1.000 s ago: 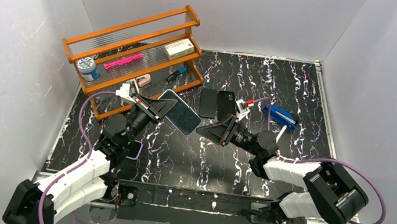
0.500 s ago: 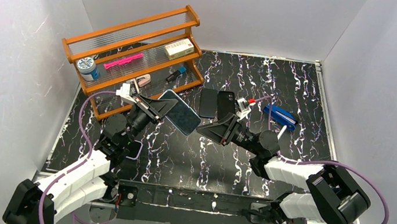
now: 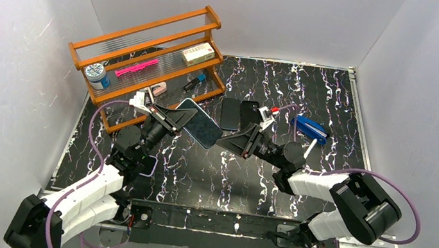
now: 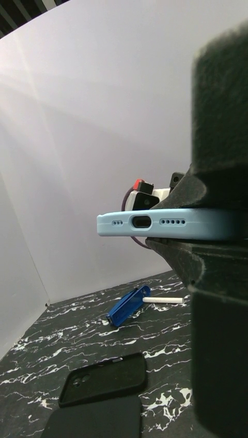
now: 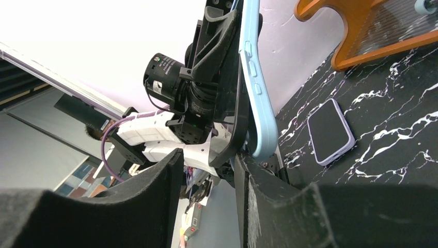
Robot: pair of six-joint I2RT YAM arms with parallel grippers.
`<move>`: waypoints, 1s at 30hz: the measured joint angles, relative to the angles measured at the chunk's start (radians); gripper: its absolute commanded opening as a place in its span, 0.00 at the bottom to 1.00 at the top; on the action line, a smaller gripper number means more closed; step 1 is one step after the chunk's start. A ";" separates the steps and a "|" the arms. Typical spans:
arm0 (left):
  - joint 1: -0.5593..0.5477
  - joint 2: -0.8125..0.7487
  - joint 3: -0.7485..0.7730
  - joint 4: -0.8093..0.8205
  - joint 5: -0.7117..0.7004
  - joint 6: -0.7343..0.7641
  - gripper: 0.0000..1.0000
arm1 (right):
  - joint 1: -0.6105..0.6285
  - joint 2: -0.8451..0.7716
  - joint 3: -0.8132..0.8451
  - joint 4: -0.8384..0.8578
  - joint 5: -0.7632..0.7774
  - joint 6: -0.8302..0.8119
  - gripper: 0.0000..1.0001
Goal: Take the phone out of the phone case
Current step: Remove the phone case from the phone.
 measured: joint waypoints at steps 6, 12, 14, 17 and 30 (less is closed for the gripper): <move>-0.021 0.030 0.000 0.053 -0.003 -0.008 0.00 | 0.000 0.056 0.062 0.018 -0.022 0.016 0.46; -0.038 0.043 0.000 0.092 -0.013 0.006 0.09 | -0.001 0.118 0.127 0.045 -0.046 0.046 0.31; -0.040 0.043 0.000 0.101 -0.016 0.018 0.23 | -0.003 0.136 0.143 0.047 -0.054 0.057 0.23; -0.049 0.034 -0.005 0.106 -0.016 0.031 0.38 | -0.021 0.146 0.148 0.043 -0.066 0.074 0.11; -0.048 -0.106 0.107 -0.300 -0.041 0.317 0.68 | -0.160 0.118 0.106 -0.040 -0.237 0.081 0.01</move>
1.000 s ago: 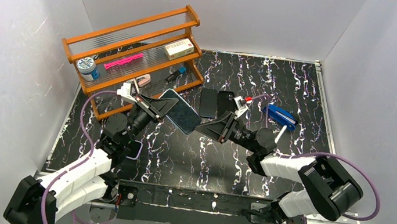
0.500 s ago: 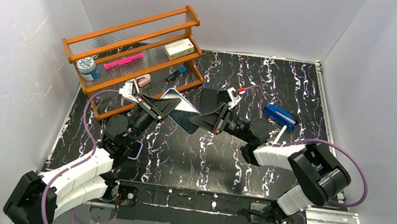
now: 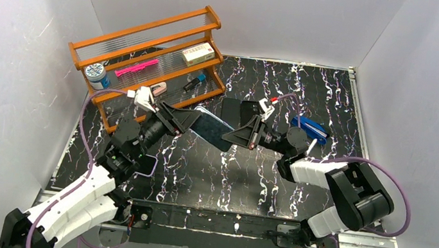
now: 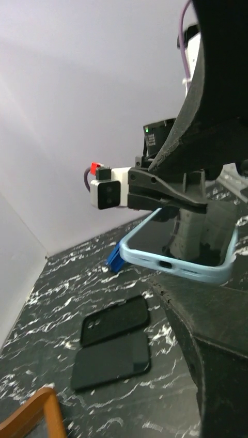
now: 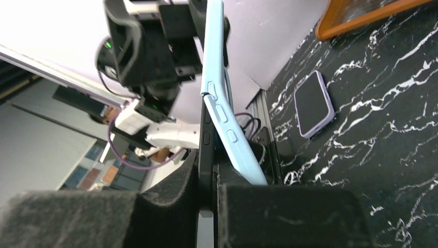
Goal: Take the phone out of the phone case
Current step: Remove the phone case from the phone.
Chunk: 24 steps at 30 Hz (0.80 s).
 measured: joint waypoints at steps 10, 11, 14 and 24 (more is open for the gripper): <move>0.005 0.079 0.240 -0.335 0.035 0.260 0.68 | -0.012 -0.162 -0.004 -0.287 -0.138 -0.235 0.01; 0.005 0.097 0.249 -0.352 0.050 0.273 0.68 | -0.012 -0.172 0.003 -0.323 -0.147 -0.267 0.01; 0.006 0.137 0.263 -0.398 0.098 0.300 0.67 | -0.012 -0.201 0.029 -0.435 -0.163 -0.365 0.01; 0.010 0.148 0.264 -0.429 0.222 0.312 0.64 | -0.014 -0.228 0.048 -0.565 -0.187 -0.500 0.01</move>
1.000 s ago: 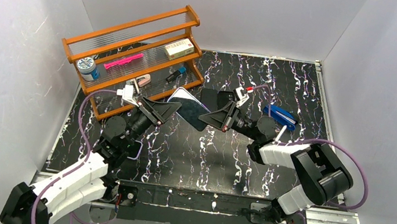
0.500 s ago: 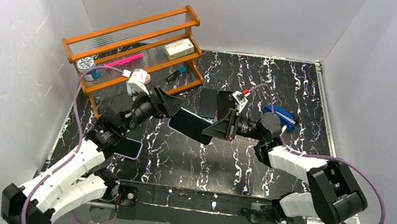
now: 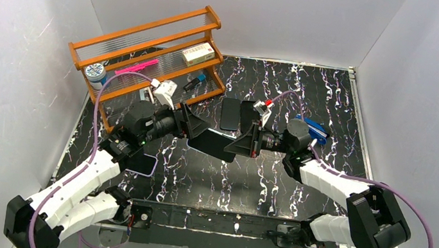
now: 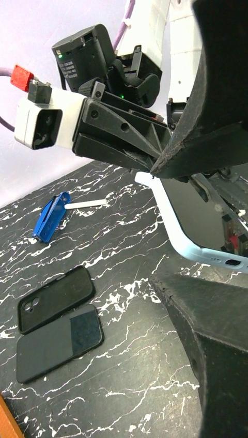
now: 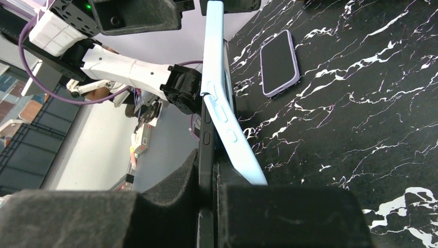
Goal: Take the phone out of the phone case
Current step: Remove the phone case from the phone.
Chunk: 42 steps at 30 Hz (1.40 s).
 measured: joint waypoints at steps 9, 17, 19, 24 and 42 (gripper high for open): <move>0.021 0.025 0.000 -0.010 0.051 -0.002 0.57 | -0.009 0.003 0.025 -0.006 -0.036 -0.025 0.01; 0.035 0.071 0.002 -0.008 0.090 -0.034 0.40 | -0.013 0.026 0.032 -0.034 -0.058 -0.066 0.01; 0.035 0.079 0.008 -0.013 0.095 -0.038 0.37 | -0.015 0.026 0.032 -0.041 -0.061 -0.077 0.01; 0.039 0.112 0.059 -0.066 0.100 -0.035 0.34 | -0.023 0.026 0.042 -0.051 -0.068 -0.111 0.01; 0.060 0.199 0.123 -0.198 0.073 -0.007 0.30 | -0.023 0.072 0.150 -0.279 -0.119 -0.369 0.01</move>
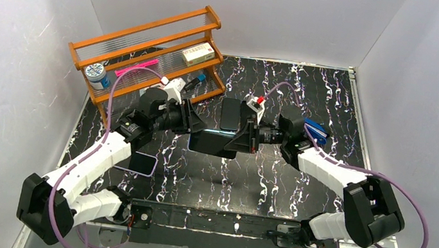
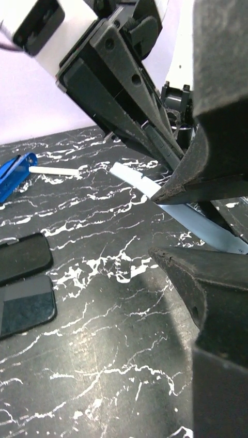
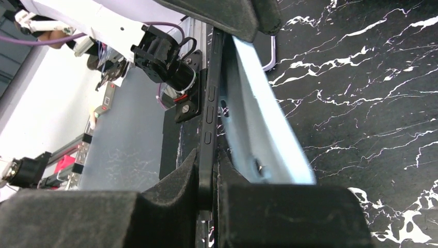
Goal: Take the phone out of the phone case
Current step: Remove the phone case from the phone, then place the phone at the center of the board.
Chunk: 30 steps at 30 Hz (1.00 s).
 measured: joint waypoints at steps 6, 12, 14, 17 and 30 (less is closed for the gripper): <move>0.014 0.027 -0.026 -0.030 -0.027 0.013 0.31 | 0.014 0.027 0.043 -0.045 -0.062 -0.106 0.01; 0.022 0.029 -0.114 -0.053 -0.042 0.011 0.33 | 0.025 0.042 0.099 -0.076 -0.103 -0.187 0.01; 0.022 0.023 -0.149 -0.063 -0.053 0.008 0.38 | 0.025 0.052 0.105 -0.078 -0.101 -0.202 0.01; 0.024 0.000 -0.181 -0.087 -0.089 0.009 0.49 | 0.024 0.065 0.107 -0.108 -0.098 -0.219 0.01; 0.042 -0.137 -0.095 -0.175 -0.160 0.216 0.81 | 0.014 0.119 0.256 -0.572 -0.018 -0.403 0.01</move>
